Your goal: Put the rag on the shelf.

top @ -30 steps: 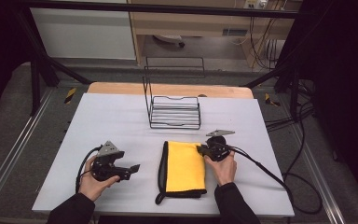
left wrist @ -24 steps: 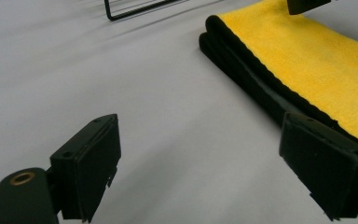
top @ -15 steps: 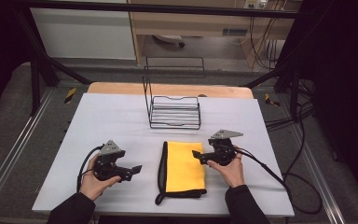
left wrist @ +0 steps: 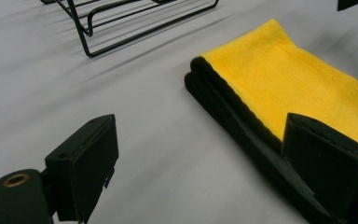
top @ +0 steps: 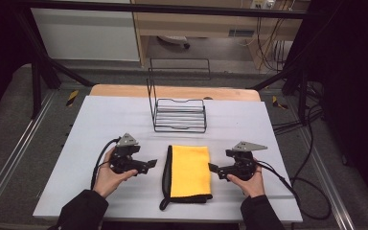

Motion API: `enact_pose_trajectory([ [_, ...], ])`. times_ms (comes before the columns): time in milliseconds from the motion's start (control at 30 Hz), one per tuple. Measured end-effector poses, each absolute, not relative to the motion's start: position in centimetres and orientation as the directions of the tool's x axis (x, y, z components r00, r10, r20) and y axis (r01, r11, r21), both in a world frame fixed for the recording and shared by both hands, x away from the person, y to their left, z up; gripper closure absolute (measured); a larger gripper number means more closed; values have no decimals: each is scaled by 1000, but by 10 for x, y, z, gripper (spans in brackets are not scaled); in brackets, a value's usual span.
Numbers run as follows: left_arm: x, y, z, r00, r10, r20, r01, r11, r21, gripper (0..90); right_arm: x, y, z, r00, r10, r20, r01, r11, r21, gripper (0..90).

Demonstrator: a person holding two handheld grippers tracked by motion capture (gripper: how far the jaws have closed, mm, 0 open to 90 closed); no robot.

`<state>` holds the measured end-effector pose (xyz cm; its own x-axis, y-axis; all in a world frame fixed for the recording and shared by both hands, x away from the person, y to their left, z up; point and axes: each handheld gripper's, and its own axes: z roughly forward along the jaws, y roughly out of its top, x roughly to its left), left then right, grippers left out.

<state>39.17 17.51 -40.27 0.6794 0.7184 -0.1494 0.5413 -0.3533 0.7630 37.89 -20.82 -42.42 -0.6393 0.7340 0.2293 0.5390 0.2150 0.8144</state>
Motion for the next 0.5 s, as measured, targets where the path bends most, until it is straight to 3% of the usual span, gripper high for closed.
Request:
enact_pose_trajectory([
  [500, 434, 126, -407, 653, 742, -149, 556, -337, 759, 234, 370, -213, -426, -639, 736, 223, 539, 222, 812, 21],
])
